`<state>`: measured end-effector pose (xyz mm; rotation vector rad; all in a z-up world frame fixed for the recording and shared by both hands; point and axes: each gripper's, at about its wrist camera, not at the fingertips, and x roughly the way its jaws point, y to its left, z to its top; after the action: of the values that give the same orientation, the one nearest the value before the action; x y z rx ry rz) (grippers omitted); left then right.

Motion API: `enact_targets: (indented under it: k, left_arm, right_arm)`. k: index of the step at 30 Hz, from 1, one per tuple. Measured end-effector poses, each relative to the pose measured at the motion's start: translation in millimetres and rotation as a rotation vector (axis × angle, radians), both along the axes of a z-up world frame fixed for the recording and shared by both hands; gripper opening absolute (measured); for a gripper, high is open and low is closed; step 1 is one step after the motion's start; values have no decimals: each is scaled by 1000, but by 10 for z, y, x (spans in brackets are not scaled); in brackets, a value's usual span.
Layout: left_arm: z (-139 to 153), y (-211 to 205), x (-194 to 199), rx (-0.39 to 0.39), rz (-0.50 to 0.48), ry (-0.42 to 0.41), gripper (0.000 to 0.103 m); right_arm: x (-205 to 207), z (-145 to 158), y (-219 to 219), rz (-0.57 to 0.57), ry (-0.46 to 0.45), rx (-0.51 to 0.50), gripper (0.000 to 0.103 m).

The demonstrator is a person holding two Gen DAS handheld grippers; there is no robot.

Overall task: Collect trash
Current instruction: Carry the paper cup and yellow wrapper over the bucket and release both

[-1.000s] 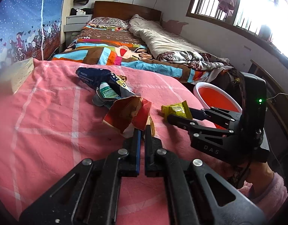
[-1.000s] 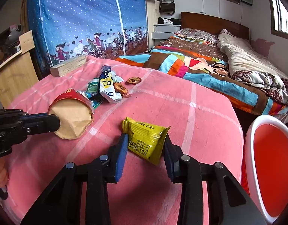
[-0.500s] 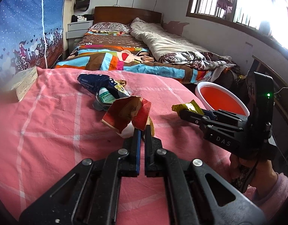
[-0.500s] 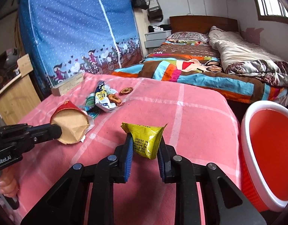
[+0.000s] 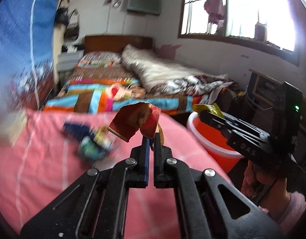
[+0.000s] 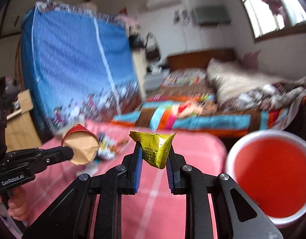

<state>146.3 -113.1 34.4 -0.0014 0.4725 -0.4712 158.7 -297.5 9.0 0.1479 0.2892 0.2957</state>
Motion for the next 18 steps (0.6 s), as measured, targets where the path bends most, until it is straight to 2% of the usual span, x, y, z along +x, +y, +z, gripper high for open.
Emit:
enact_targets:
  k: [4, 7, 9, 12, 18]
  left_arm:
    - [209, -337, 93, 14, -90, -119, 73]
    - [319, -633, 155, 41, -163, -204, 73]
    - [357, -780, 192, 50, -196, -226, 73]
    - [373, -1038, 284, 79, -231, -232, 73]
    - [277, -1476, 473, 105, -283, -164, 73]
  right_arm:
    - [-160, 197, -256, -149, -127, -4, 19]
    - [-206, 251, -457, -242, -166, 6, 19]
    - [-222, 272, -587, -297, -176, 11, 19]
    - [-236, 273, -784, -390, -172, 6, 19]
    - [-186, 183, -1146, -505, -102, 30, 20]
